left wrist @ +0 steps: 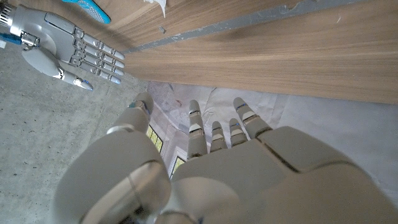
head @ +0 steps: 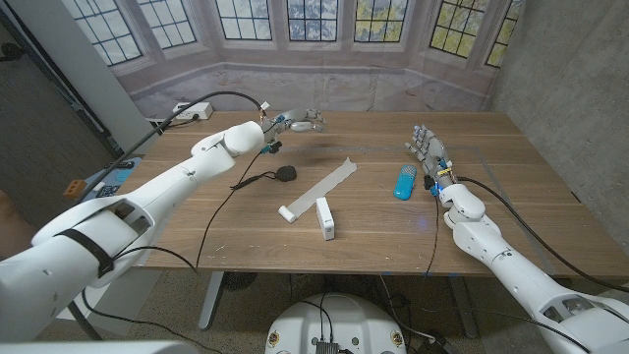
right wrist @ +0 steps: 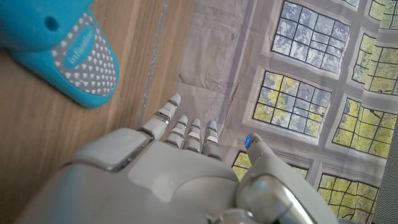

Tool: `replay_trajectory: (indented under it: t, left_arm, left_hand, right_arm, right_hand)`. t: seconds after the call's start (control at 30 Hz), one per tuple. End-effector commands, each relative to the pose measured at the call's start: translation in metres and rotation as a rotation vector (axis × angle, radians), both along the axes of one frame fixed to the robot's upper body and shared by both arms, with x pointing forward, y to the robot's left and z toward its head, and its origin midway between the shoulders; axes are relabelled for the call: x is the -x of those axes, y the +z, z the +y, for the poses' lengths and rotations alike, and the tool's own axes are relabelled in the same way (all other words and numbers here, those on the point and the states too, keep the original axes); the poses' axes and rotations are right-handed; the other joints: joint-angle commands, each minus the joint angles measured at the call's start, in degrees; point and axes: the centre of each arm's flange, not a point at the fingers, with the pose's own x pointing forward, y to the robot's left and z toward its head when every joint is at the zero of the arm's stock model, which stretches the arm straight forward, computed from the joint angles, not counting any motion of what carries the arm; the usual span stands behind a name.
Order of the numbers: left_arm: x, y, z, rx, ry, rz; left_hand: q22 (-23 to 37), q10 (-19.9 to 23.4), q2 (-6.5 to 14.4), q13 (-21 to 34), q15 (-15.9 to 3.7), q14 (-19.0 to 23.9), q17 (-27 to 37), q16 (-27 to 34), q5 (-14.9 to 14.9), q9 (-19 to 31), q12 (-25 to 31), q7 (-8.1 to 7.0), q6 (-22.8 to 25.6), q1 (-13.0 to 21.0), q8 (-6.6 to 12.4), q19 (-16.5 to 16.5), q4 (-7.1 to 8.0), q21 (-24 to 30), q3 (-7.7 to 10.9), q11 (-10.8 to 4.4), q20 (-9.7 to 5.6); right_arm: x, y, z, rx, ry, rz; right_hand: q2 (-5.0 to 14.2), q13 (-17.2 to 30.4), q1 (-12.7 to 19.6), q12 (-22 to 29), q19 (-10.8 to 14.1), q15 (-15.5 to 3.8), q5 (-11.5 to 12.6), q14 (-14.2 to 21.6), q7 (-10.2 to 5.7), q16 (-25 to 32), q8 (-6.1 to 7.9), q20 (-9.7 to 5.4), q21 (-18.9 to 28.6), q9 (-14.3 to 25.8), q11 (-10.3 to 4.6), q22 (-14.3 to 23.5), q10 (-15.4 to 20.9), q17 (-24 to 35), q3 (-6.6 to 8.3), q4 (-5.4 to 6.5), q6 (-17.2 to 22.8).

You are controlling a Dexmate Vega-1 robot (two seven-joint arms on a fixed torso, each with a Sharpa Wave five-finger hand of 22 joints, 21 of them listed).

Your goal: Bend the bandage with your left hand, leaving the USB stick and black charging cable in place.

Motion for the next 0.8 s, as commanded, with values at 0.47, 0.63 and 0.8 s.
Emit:
replay_trajectory:
  t: [0.47,0.63,0.8]
  left_arm:
    - [0.01,0.04,-0.027,-0.272,0.068,-0.171]
    - [0.01,0.043,-0.036,-0.316,0.054,-0.19]
    - [0.01,0.045,-0.046,-0.361,0.042,-0.208]
  left_hand:
    - [0.2,2.6,-2.9,0.3,-0.89,2.7,0.3,0.5,-0.4,0.2,0.3,-1.51,4.5,5.0,0.13,2.3,-0.26,0.1,-1.4,-0.81,1.34]
    - [0.2,2.8,-3.3,0.3,-0.91,2.9,0.3,0.4,-0.1,0.3,0.2,-2.07,6.1,7.5,0.35,2.2,-0.24,-0.1,-1.18,-0.57,1.06]
    - [0.2,2.8,-3.4,0.3,-1.04,3.0,0.3,0.3,0.0,0.4,0.1,-2.2,6.5,8.7,0.3,2.2,-0.25,-0.2,-1.09,-1.02,0.9]
  right_arm:
    - [0.005,-0.007,-0.005,-0.01,-0.008,0.002]
    - [0.007,-0.009,-0.006,-0.015,-0.013,0.002]
    - [0.01,-0.011,-0.009,-0.021,-0.02,0.002]
  right_hand:
    - [0.42,0.3,0.6,0.2,0.5,-1.36,-0.1,0.3,0.15,0.5,0.24,-3.34,0.3,0.2,0.44,0.3,0.5,0.4,0.25,-0.23,0.5]
    - [0.39,0.3,0.5,0.2,0.6,-1.31,-0.1,0.4,0.16,0.6,0.21,-3.27,0.4,0.2,0.53,0.3,0.6,0.4,0.23,-0.2,0.5]
    - [0.36,0.3,0.5,0.2,0.7,-1.29,-0.1,0.4,0.2,0.5,0.19,-3.23,0.3,0.2,0.6,0.3,0.6,0.4,0.25,-0.21,0.5]
